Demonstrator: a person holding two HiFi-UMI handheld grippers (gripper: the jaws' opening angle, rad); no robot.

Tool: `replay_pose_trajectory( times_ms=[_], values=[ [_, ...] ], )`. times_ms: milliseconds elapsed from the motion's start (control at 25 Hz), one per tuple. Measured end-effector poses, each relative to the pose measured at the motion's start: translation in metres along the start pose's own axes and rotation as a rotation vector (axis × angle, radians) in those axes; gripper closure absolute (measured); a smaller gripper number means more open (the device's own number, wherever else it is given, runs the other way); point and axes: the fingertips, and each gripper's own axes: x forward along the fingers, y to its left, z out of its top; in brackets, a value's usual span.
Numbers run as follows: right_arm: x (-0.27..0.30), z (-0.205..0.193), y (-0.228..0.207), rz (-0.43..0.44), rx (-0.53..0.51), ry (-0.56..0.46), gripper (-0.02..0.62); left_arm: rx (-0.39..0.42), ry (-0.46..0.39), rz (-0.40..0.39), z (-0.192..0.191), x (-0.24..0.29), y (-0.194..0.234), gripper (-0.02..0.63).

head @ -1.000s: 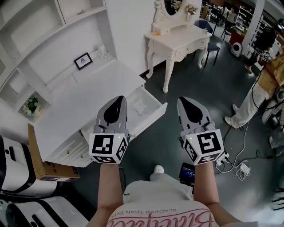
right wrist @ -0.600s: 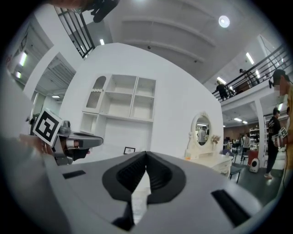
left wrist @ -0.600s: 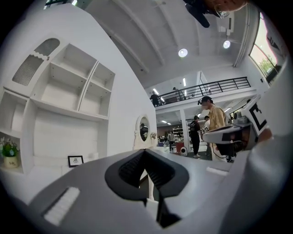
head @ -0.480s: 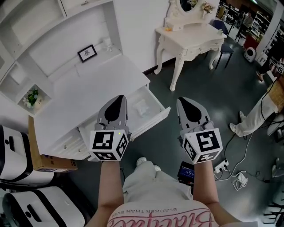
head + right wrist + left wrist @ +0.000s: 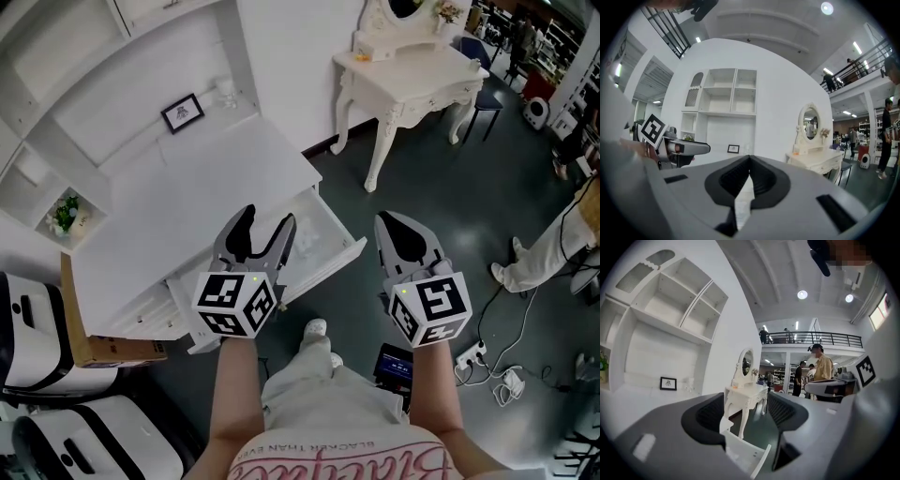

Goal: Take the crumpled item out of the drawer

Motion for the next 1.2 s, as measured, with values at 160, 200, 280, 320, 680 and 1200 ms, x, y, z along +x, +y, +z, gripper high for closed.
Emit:
replay_pose_trajectory(
  times_ms=[160, 200, 280, 320, 680, 1200],
  values=[
    [0.023, -0.005, -0.008, -0.002, 0.004, 0.021, 0.589, -0.079, 0.057, -0.006, -0.018, 0.022, 0.020, 0.327],
    [0.029, -0.007, -0.009, -0.003, 0.005, 0.027, 0.589, -0.097, 0.069, -0.005, -0.023, 0.027, 0.026, 0.327],
    [0.041, -0.013, -0.014, -0.011, 0.013, 0.045, 0.589, -0.128, 0.099, -0.006, -0.034, 0.038, 0.036, 0.327],
    [0.046, -0.018, -0.017, -0.017, 0.020, 0.057, 0.589, -0.139, 0.119, -0.009, -0.041, 0.043, 0.040, 0.327],
    [0.088, -0.088, -0.027, -0.047, 0.094, 0.211, 0.589, -0.224, 0.359, -0.019, -0.133, 0.076, 0.064, 0.327],
    [0.105, -0.173, -0.030, -0.076, 0.192, 0.389, 0.589, -0.382, 0.621, 0.000, -0.248, 0.087, 0.073, 0.336]
  ],
)
